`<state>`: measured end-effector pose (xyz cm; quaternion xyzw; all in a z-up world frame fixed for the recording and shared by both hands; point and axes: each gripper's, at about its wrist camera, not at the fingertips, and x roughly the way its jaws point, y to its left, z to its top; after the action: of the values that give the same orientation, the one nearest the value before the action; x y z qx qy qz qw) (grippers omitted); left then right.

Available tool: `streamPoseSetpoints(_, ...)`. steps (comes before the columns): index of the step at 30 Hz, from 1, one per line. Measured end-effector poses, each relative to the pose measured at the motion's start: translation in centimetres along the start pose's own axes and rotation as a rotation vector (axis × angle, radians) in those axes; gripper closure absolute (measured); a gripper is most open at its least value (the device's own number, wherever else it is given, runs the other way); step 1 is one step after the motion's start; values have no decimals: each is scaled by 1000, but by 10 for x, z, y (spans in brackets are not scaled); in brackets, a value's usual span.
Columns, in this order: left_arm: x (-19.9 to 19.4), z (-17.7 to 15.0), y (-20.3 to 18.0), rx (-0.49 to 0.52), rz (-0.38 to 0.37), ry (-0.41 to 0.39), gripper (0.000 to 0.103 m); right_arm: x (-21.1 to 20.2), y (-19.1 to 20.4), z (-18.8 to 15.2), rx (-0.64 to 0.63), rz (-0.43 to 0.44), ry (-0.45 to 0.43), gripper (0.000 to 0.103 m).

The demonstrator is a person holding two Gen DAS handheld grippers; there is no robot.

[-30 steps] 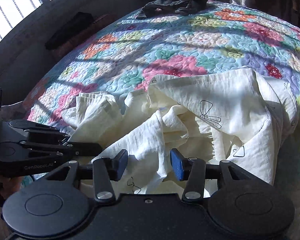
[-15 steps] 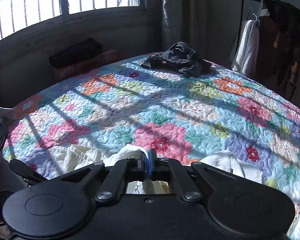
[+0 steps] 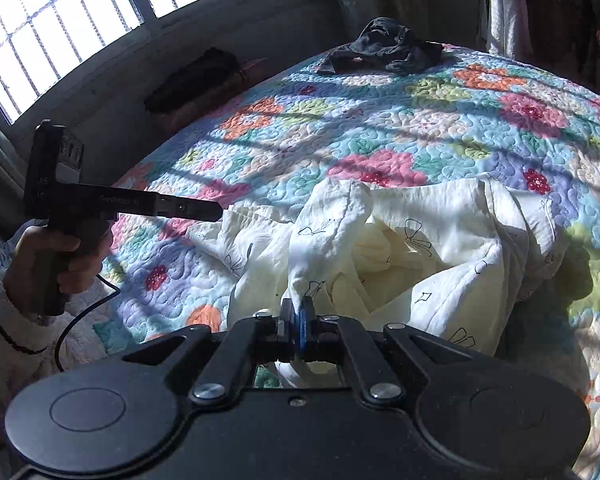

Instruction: Fold clothes

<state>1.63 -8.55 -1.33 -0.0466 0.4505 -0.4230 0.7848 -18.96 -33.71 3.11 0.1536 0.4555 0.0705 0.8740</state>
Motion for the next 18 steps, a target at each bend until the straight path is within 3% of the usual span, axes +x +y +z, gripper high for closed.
streamPoseSetpoints(3, 19, -4, -5, -13, -18, 40, 47, 19, -5, -27, 9, -7, 220, 99)
streamPoseSetpoints(5, 28, -8, -13, -9, -26, 61, 47, 18, -4, -28, -16, -11, 274, 92)
streamPoseSetpoints(8, 39, -13, -27, 24, -25, 72, 45, -2, -3, -5, -43, -48, 148, 83)
streamPoseSetpoints(11, 47, -11, -39, 32, -34, 57, 39, -16, -9, 24, -39, -93, -15, 58)
streamPoseSetpoints(12, 51, -8, -41, 25, -44, 55, 39, -17, -12, 33, -40, -121, -54, 55)
streamPoseSetpoints(14, 58, -4, -47, 17, -73, 73, 39, -4, -20, 52, -74, -221, -76, 53)
streamPoseSetpoints(18, 68, -10, -66, 61, -82, 116, 39, 47, -34, 64, -158, -420, -12, 53)
